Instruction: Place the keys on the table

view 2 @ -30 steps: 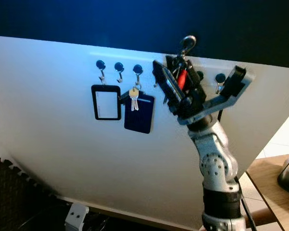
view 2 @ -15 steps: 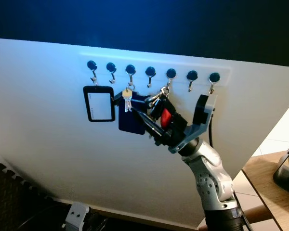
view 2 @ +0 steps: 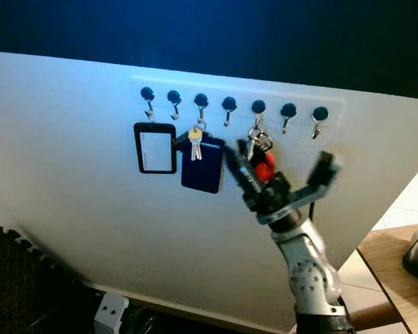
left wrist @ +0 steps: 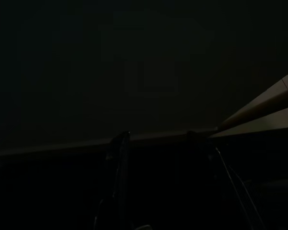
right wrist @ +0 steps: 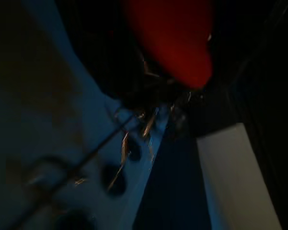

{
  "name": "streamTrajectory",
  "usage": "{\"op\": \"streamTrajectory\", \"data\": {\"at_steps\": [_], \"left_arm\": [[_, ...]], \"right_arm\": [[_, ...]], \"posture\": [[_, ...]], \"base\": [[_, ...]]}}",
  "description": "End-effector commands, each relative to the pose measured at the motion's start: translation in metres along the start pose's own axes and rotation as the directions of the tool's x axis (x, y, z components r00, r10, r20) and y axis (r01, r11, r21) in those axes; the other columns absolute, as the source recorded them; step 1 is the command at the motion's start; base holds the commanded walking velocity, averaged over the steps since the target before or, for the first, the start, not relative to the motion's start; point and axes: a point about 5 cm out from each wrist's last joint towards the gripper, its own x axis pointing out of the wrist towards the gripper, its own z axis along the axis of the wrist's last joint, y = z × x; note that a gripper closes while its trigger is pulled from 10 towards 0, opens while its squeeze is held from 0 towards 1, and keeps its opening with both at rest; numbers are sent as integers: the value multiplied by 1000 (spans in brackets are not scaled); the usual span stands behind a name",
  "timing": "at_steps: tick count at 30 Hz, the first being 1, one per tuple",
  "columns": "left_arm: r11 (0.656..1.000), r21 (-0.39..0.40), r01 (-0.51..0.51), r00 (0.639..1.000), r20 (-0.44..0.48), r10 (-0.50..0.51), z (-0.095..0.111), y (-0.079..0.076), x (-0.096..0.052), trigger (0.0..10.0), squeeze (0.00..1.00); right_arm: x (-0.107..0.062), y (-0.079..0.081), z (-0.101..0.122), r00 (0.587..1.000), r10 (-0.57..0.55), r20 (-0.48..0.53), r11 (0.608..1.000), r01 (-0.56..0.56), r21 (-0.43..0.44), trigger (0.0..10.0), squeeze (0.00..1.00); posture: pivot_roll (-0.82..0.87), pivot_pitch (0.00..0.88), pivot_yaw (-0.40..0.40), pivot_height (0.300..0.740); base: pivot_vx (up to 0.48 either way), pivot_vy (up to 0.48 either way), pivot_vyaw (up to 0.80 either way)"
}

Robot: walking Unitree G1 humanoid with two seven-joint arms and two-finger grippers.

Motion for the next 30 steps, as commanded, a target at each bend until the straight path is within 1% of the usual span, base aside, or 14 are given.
{"op": "streamTrajectory", "data": {"at_steps": [1,3,7,10,14,15,16,17,18,22,25,27,29,30], "left_arm": [[1000,-1,7,1000,-23,-7,-6,0,-5,10000,0],[1000,-2,7,1000,-25,-7,-6,0,-5,10000,0],[1000,-4,5,999,-40,-5,-8,0,-5,10000,0],[1000,-6,4,999,-45,-4,-9,1,-5,10000,0],[1000,-8,3,999,-53,-4,-10,1,-5,10000,0],[1000,-8,3,999,-54,-4,-10,1,-5,10000,0],[1000,-8,3,998,-57,-4,-11,0,-5,10000,0],[1000,-8,3,998,-57,-4,-11,0,-5,10000,0],[1000,-9,3,998,-58,-3,-11,0,-5,10000,0],[1000,-9,1,998,-61,-2,-12,1,-5,10000,0],[1000,-9,1,998,-61,-1,-12,0,-5,10000,0],[1000,-10,0,998,-58,-1,-12,0,-5,10000,0],[1000,-9,2,999,-53,-2,-11,-1,-5,10000,0],[1000,-9,2,999,-53,-2,-11,-1,-5,10000,0]], "right_arm": [[-4,1,3,1000,10,24,998,-11,54,10000,0],[-6,1,3,1000,10,22,998,-11,67,10000,0],[-12,1,-7,999,6,-45,996,-2,93,10000,0],[-14,1,-10,998,-3,-68,995,10,103,10000,0],[-16,-5,-13,993,-55,-105,998,59,32,10000,0],[-16,-10,-15,988,-92,-123,996,91,-18,10000,0],[-14,-19,-15,978,-162,-131,982,147,-120,10000,0],[-14,-19,-15,978,-162,-131,982,147,-120,10000,0],[-13,-23,-12,972,-204,-120,966,180,-183,10000,0],[-9,-24,-6,977,-197,-86,960,174,-218,10000,0],[-8,-23,-6,977,-196,-78,960,176,-216,10000,0],[-6,-23,-1,979,-199,-37,958,187,-217,10000,0],[-3,-26,7,976,-218,28,944,218,-249,10000,0],[-3,-26,7,976,-218,28,944,218,-249,10000,0]], "posture": [[90,100,-32,740],[90,100,-32,740],[87,97,-30,740],[88,95,-31,740],[89,93,-31,740],[89,93,-32,740],[89,94,-33,740],[89,94,-33,740],[90,94,-33,740],[91,97,-35,740],[91,98,-37,740],[91,100,-38,740],[90,101,-39,740],[90,101,-39,740]], "base": [[0,0,0],[0,0,0],[0,0,0],[0,0,0],[0,0,0],[0,0,0],[0,0,0],[0,0,0],[0,0,0],[0,0,0],[0,0,0],[0,0,0],[0,0,0],[0,0,0]]}}
